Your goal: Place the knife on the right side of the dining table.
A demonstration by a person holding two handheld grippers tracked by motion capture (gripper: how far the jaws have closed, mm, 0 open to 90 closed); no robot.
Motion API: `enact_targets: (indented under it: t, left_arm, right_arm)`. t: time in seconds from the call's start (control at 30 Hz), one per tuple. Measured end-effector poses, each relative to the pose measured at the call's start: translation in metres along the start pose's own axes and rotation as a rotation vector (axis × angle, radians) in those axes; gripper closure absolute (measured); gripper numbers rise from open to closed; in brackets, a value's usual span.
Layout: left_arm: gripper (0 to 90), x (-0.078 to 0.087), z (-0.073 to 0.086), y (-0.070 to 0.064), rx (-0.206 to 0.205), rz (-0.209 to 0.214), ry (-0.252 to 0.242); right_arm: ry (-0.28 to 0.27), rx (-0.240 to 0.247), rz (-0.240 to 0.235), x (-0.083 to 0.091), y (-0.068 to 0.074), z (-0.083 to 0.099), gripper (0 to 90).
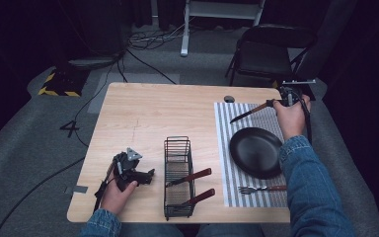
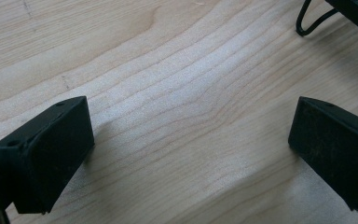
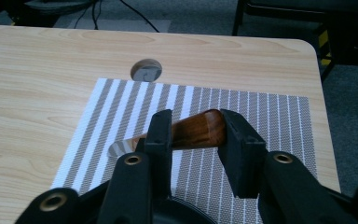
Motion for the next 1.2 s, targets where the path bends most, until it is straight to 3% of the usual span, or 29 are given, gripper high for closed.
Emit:
enact_targets:
  t: [0.57,1.2]
  left_arm:
    - [0.2,0.0,0.0,0.0,-0.001,0.001,0.001]
    - [0.2,0.0,0.0,0.0,-0.001,0.002,0.0]
  right_arm:
    - [0.036,-0.052,0.022,-0.025,-0.027,0.015,54.9]
    - [0.072,-0.106,0.005,-0.049,-0.047,0.026,47.4]
Point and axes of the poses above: each handheld gripper's, and its own axes: x roughly backward along the jaws, z roughly out of its underside, y roughly to its left, the point moved 3 cm from there along -x, roughly forward along the jaws, and after that the axes turned 2 degrees about x, right-handed, at the moved point
